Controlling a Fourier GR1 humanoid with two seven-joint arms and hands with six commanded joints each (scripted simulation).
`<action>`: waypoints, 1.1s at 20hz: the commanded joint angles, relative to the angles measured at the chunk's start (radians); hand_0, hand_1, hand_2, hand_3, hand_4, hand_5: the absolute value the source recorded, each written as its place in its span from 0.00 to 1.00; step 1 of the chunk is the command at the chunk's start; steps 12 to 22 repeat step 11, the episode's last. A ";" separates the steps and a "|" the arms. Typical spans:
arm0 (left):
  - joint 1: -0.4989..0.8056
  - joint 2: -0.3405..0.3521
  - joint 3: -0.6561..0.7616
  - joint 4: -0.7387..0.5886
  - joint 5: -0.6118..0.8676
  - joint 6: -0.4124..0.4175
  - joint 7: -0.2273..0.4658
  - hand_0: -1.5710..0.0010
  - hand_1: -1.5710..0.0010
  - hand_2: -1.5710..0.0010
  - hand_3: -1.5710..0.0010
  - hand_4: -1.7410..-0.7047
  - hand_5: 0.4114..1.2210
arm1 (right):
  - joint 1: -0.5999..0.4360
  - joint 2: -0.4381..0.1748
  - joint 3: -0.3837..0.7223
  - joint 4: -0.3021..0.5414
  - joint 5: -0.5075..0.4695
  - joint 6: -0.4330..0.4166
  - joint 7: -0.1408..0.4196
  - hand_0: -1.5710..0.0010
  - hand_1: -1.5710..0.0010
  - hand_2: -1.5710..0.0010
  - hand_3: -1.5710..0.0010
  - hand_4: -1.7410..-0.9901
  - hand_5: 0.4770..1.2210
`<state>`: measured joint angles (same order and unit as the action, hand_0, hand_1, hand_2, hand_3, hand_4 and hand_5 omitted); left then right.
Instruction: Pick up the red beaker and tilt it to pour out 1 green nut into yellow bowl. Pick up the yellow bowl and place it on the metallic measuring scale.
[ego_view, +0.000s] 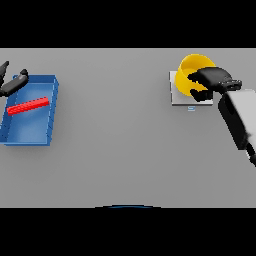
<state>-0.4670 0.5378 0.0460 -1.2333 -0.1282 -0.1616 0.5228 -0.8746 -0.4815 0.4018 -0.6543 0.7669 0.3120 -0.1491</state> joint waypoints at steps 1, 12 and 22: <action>-0.005 -0.002 0.000 0.007 0.000 -0.001 0.001 1.00 1.00 1.00 1.00 0.87 0.44 | 0.006 -0.002 -0.003 0.001 -0.006 0.005 -0.006 0.61 0.65 0.70 0.75 0.33 0.56; -0.006 0.000 -0.005 0.003 -0.009 0.002 0.007 1.00 1.00 1.00 1.00 0.88 0.43 | 0.009 -0.003 0.023 -0.002 0.014 0.038 0.012 0.96 0.96 0.97 0.97 0.47 0.41; -0.006 0.000 -0.005 0.003 -0.009 0.002 0.007 1.00 1.00 1.00 1.00 0.88 0.43 | 0.009 -0.003 0.023 -0.002 0.014 0.038 0.012 0.96 0.96 0.97 0.97 0.47 0.41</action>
